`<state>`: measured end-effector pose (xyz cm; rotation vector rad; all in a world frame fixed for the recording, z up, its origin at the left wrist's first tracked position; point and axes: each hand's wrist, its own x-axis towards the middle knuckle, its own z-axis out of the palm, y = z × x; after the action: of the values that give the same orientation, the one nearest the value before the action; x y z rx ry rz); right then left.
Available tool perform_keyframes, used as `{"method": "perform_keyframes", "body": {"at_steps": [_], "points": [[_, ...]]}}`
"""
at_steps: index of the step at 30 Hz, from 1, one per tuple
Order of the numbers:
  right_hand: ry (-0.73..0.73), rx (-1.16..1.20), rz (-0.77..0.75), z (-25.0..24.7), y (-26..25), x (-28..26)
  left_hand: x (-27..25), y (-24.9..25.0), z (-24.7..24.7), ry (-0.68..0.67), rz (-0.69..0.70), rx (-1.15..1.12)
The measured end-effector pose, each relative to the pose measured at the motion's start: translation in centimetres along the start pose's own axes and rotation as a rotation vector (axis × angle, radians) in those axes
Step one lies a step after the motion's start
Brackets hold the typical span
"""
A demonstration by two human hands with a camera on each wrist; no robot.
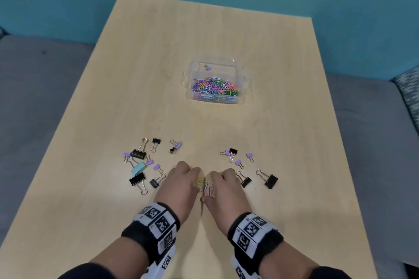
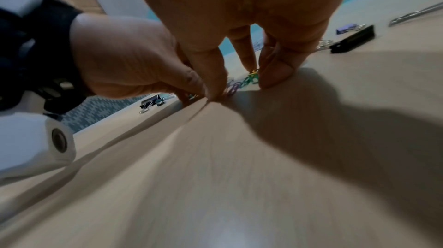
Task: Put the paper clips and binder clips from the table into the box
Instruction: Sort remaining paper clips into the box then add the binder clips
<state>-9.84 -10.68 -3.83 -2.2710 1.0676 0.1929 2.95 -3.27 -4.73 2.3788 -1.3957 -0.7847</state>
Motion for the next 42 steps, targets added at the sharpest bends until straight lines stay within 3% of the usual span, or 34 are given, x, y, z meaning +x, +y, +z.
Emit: {"method": "perform_keyframes", "body": {"at_steps": [15,27,30,32,36,42], "points": [[-0.114,-0.102,-0.042,-2.3,-0.5,3.2,1.5,1.2,0.2,0.032,-0.045,0.066],[-0.179,-0.092,-0.081,-3.0,0.4,4.1,1.6,1.2,0.1,-0.072,0.033,0.183],[-0.182,0.053,-0.018,-3.2,1.1,4.1,1.7,1.0,-0.7,-0.064,-0.052,0.052],[-0.175,0.238,0.061,-4.3,1.2,4.2,2.2,1.1,-2.2,-0.044,-0.147,-0.179],[-0.09,0.578,0.141,-8.6,0.4,7.0,6.2,1.5,-6.6,0.004,-0.213,-0.475],[0.233,0.528,0.108,-16.0,-1.0,18.5,18.0,4.3,-13.7,0.242,-0.124,-0.404]]}}
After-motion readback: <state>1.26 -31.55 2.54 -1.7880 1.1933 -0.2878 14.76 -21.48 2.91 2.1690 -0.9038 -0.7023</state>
